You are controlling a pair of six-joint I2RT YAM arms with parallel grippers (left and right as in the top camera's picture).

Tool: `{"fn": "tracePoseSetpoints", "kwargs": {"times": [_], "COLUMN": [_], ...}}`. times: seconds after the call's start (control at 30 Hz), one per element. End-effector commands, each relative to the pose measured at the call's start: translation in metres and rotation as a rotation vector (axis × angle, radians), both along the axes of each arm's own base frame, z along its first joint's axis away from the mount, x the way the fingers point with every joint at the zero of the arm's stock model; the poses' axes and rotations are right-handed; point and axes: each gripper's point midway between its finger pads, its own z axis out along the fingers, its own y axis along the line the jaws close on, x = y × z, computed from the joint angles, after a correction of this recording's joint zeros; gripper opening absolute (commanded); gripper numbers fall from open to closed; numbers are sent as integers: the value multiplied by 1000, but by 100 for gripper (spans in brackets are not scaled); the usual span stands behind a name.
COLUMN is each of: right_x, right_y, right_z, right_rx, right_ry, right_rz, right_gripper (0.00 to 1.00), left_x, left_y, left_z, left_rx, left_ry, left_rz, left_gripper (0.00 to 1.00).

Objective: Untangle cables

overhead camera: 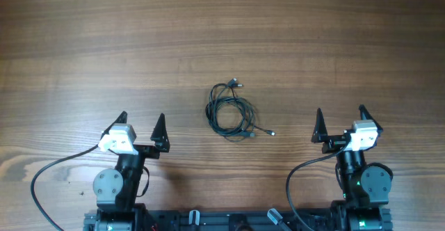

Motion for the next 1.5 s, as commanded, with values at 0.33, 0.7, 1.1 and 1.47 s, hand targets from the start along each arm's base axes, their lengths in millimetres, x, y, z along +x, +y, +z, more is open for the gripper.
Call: {"fn": "tracePoseSetpoints", "kwargs": {"times": [0.33, 0.7, 1.1, 1.47], "right_x": [0, 0, 0, -2], "right_y": [1, 1, 1, 4], "right_z": [2, 2, 2, 6], "right_rx": [1, 0, -1, 80], "right_ry": [-8, -8, -10, -1], "right_rz": [10, 10, 10, 25], "right_gripper": [100, 100, 100, 100], "left_x": [-1, -1, 0, 0], "left_y": [-2, -2, -1, 0], "left_z": [-1, -1, 1, -1], "left_rx": [-3, -4, -3, -78], "left_ry": [0, 0, -8, 16], "left_rz": [-16, -16, -8, 5], "left_gripper": [100, 100, 100, 100]}}
